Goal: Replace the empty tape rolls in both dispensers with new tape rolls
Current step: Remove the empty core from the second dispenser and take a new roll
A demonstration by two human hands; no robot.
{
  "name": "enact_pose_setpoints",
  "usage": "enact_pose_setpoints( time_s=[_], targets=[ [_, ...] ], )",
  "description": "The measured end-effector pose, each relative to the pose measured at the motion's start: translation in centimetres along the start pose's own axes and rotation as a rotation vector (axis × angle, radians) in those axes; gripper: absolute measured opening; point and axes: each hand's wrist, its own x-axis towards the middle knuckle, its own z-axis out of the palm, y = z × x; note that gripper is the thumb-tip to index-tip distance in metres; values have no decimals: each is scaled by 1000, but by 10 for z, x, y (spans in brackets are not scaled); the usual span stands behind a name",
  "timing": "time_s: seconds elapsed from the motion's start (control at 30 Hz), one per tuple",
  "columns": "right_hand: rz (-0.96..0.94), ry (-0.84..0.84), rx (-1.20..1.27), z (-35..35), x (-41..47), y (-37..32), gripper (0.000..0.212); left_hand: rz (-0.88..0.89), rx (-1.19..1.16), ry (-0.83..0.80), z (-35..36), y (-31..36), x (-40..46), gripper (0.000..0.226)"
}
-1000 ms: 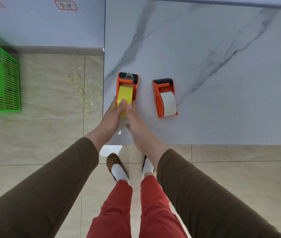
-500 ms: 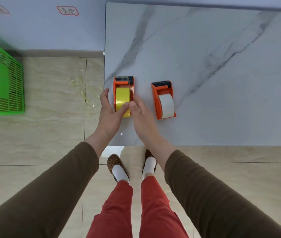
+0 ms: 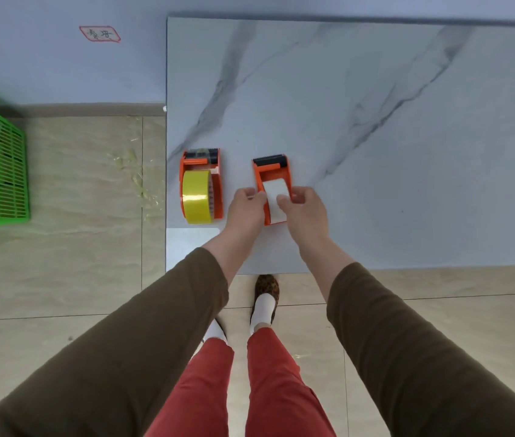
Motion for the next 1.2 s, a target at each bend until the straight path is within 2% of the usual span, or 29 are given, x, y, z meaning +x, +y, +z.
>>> enact_pose_setpoints(
  time_s=[0.07, 0.13, 0.27, 0.43, 0.6, 0.7, 0.8, 1.2],
  targets=[
    [40, -80, 67, -1, 1, 6, 12, -59, -57, -73, 3, -5, 2, 37],
    [13, -84, 90, -2, 1, 8, 4, -46, -109, -76, 3, -9, 3, 32],
    [-32, -68, 112, -5, -1, 6, 11, 28, -139, -35, 1, -13, 1, 34],
    [-102, 30, -36, -10, -5, 4, 8, 120, -126, 29, 4, -15, -6, 24],
    [-105, 57, 24, -14, -7, 6, 4, 152, -96, 78, 3, -10, -8, 26],
    [-107, 119, 107, -20, -5, 7, 14, 151, -71, 79, 3, -9, -6, 27],
    [-99, 153, 164, -25, -3, 10, 11, 135, -70, 78, 3, -10, -1, 26],
    [-76, 138, 306, -24, -18, 23, 6, 105, 14, 37, -7, -13, 16, 30]
  ],
)
